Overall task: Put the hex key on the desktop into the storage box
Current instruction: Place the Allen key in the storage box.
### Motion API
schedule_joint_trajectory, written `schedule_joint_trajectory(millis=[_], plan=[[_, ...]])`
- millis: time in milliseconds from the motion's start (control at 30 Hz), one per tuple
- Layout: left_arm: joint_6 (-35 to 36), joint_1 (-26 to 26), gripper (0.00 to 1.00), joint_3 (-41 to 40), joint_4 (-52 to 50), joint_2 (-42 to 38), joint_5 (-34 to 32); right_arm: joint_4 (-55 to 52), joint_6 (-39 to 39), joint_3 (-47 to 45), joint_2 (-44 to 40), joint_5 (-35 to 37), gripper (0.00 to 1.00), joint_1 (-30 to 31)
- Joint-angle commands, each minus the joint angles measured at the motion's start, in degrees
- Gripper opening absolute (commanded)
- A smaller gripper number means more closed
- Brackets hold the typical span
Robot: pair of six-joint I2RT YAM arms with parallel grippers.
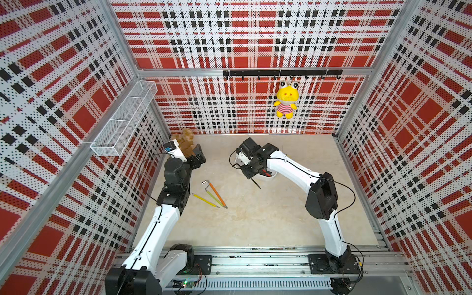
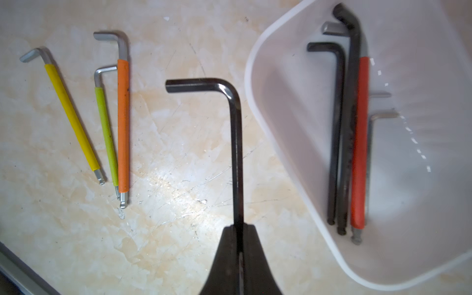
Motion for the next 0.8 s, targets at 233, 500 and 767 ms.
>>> schedule_joint_trajectory(millis=[233, 500, 767], plan=[[0.0, 0.6, 0.99, 1.2, 0.2, 0.3, 0.5, -4.5, -17.1, 5.9, 1.8, -4.3, 0.0, -7.3], [-0.1, 0.6, 0.99, 1.4, 0.1, 0.4, 0.8, -2.7, -20.3, 9.5, 9.2, -2.1, 0.0, -9.6], [-0.1, 0.7, 0.99, 1.1, 0.0, 0.1, 0.4, -0.6, -18.8, 12.9, 14.9, 0.4, 0.0, -10.2]])
